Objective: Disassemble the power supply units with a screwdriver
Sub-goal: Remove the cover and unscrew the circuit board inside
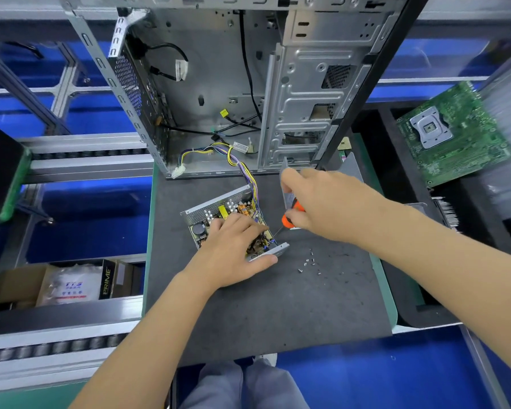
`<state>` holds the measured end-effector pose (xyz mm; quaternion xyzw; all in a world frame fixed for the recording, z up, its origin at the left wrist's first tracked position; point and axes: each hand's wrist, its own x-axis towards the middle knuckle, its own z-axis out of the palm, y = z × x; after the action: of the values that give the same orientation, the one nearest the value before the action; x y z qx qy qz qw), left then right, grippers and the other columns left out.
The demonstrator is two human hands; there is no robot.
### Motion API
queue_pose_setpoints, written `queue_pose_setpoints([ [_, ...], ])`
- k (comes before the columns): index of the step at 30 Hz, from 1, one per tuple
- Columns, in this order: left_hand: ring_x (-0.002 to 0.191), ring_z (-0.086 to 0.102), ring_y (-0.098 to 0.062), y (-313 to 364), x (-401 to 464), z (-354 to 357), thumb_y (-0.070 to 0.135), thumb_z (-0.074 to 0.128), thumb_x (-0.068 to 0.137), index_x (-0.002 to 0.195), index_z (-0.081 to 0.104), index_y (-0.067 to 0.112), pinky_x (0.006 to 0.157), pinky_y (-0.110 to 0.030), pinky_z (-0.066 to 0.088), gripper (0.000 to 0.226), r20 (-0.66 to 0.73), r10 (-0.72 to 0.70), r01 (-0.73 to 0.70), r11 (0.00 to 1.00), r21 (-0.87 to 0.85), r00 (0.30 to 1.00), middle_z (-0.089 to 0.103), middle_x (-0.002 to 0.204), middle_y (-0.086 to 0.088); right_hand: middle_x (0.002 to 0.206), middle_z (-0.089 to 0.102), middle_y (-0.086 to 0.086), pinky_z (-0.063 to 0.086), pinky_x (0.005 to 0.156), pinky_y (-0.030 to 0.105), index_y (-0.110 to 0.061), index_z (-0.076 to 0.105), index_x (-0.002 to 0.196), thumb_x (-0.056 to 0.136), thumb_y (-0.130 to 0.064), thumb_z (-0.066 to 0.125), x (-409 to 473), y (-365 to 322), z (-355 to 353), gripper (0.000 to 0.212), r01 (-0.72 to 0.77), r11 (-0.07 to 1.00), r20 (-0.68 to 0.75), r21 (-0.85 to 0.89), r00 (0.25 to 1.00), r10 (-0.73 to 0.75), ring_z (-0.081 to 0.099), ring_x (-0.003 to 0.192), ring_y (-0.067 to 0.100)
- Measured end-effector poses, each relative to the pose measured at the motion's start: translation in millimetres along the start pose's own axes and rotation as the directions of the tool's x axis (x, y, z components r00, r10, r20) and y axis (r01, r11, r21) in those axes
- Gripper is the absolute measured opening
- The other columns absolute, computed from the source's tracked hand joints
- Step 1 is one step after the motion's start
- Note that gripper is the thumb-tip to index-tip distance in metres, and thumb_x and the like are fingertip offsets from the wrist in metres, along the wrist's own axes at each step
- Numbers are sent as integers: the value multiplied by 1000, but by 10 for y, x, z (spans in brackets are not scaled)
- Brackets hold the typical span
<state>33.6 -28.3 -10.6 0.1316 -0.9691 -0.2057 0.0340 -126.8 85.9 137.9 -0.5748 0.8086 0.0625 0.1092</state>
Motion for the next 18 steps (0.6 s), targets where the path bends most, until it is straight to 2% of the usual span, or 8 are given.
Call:
queue_pose_setpoints([
  [2,123,40,-14,2,6,3,77,38,83,137,58,25,100,-37,27,78,34,2,-3,1000,27,999,54,123,9,106,44,-4,44,88,41,-24,43,116,90,-28,62,24,34,6,33,47,984,74,173,995,-61,48,99,28],
  [4,125,36,-15,-1,15,-3,80,35,82,140,55,27,103,-39,27,81,80,1,-5,998,55,997,50,127,9,103,35,-11,39,92,40,-30,44,115,87,-16,63,35,50,6,37,49,963,108,264,991,-80,36,98,24],
  [6,126,33,-15,4,28,-16,85,28,79,140,54,33,104,-41,25,85,130,-3,-8,997,82,992,45,130,11,108,37,-11,40,92,42,-34,44,117,87,-22,68,22,52,0,40,5,945,138,328,989,-53,33,103,23],
  [7,126,30,-16,9,35,-24,87,24,77,140,54,37,105,-41,25,86,152,-3,-11,995,96,988,42,132,11,112,40,-9,41,92,43,-34,42,120,87,-36,69,14,44,4,42,-21,943,148,331,988,-30,34,106,23],
  [10,127,23,-15,10,55,-36,91,15,74,137,54,43,106,-42,22,88,206,-10,-16,992,128,978,35,134,12,104,50,4,42,70,40,-23,34,118,84,-74,40,-17,-17,-34,62,-120,986,130,116,986,105,43,91,27],
  [13,130,20,-14,9,66,-40,93,15,71,135,55,44,108,-44,20,90,229,-13,-16,992,125,973,34,137,14,72,47,3,22,47,31,-17,25,102,95,-66,31,-16,-48,-24,50,-88,968,-32,-235,996,82,44,69,29],
  [16,131,20,-14,12,73,-44,94,16,70,133,57,45,107,-44,20,89,234,-14,-15,992,123,972,34,138,15,95,58,3,34,57,33,-17,37,114,98,-50,44,-15,-34,-15,38,6,975,-79,-224,997,-24,58,88,30],
  [18,131,20,-14,13,75,-44,94,17,69,132,57,45,107,-44,20,90,237,-15,-15,992,123,971,34,138,15,110,52,-1,38,71,33,-22,40,120,92,-36,58,-2,-24,-24,36,70,994,-37,-86,997,-74,51,100,25],
])
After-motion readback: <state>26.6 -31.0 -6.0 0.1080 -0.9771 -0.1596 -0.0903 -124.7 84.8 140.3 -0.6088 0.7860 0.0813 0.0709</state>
